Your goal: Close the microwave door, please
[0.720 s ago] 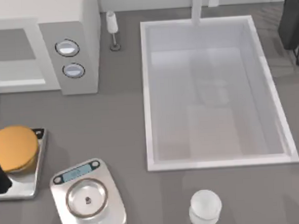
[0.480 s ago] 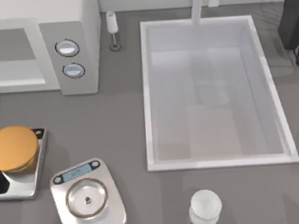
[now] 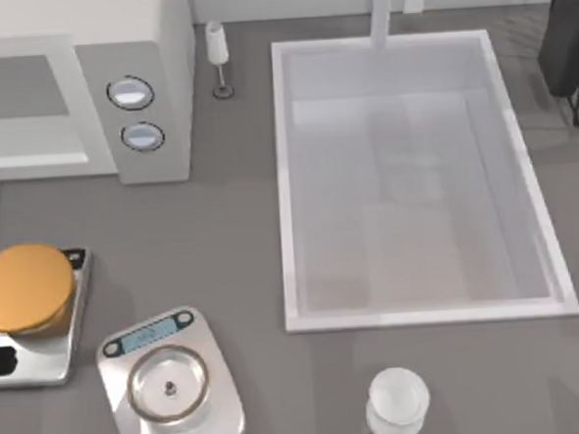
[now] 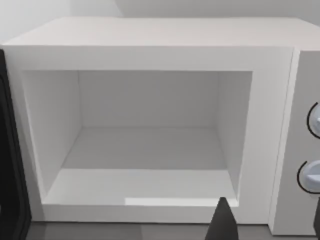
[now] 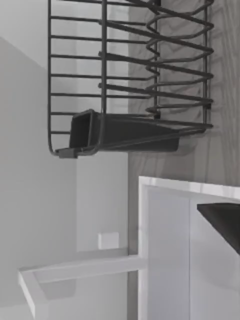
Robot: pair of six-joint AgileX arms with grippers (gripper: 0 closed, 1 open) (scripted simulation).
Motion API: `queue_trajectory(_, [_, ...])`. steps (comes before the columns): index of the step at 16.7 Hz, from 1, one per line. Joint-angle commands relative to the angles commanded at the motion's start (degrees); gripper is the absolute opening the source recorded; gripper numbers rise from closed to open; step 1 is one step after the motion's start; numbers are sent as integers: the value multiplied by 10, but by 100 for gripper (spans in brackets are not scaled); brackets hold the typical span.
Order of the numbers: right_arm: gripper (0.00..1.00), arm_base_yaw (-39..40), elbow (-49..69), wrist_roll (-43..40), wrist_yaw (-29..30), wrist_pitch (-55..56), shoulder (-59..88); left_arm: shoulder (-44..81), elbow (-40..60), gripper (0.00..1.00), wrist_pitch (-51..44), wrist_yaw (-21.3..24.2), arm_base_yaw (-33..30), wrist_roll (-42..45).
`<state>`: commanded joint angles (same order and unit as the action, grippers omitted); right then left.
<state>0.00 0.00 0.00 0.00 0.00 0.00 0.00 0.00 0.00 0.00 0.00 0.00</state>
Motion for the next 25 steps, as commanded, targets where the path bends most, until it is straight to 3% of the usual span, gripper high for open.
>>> queue_trajectory(2, [100,0,0,0,0,0,0,0,0,2,0,0,0,0])
queue_trajectory(3, [100,0,0,0,0,0,0,0,0,0,0,0,0,0])
queue_trajectory(12, [100,0,0,0,0,0,0,0,0,0,1,-2,-2,0])
queue_trajectory(19, [100,0,0,0,0,0,0,13,-9,0,22,-97,-97,0])
queue_trajectory(25, [100,0,0,0,0,0,0,20,-9,0,31,-95,-95,0])
